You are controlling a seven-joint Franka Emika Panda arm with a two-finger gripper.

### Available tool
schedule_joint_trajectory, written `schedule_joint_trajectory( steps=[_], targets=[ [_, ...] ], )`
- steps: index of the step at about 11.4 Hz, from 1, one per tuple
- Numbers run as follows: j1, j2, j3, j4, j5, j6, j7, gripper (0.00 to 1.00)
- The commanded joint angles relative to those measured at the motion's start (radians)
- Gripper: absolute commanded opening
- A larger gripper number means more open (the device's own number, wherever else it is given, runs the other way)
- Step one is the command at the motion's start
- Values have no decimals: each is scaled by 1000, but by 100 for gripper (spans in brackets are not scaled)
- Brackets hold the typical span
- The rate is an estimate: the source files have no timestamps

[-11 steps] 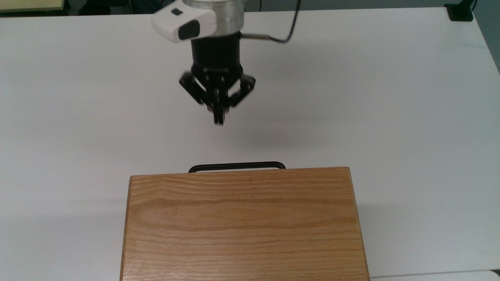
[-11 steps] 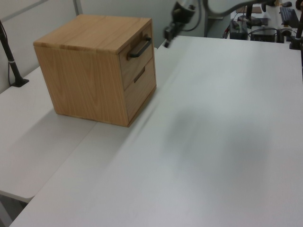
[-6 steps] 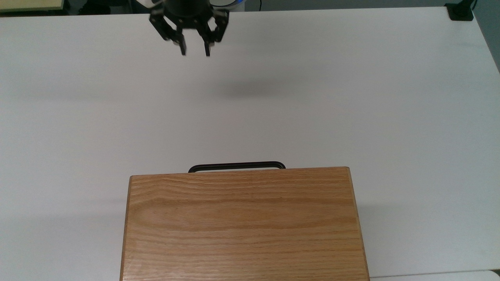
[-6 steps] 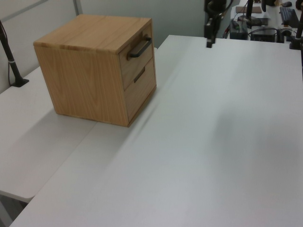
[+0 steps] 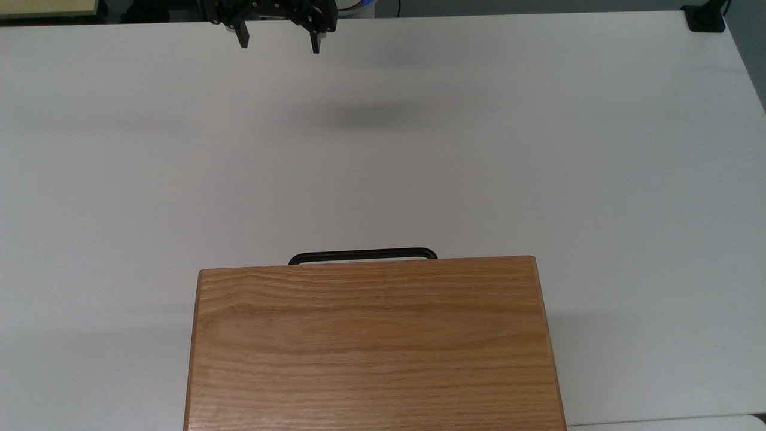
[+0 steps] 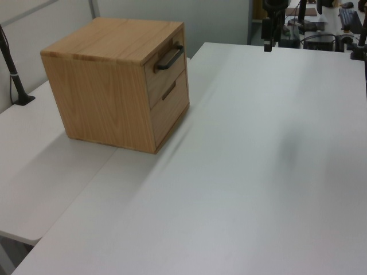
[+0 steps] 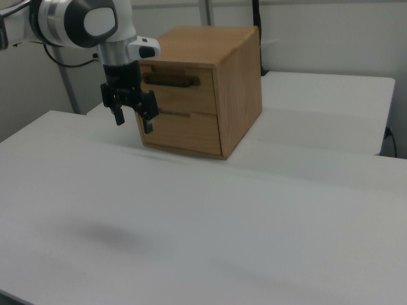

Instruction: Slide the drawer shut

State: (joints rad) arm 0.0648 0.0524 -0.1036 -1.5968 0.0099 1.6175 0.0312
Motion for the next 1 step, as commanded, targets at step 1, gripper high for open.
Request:
schedule_joint_trajectory(
  steps=[1],
  targets=[
    [-5, -16, 7, -6, -24, -24, 62, 100]
  ],
)
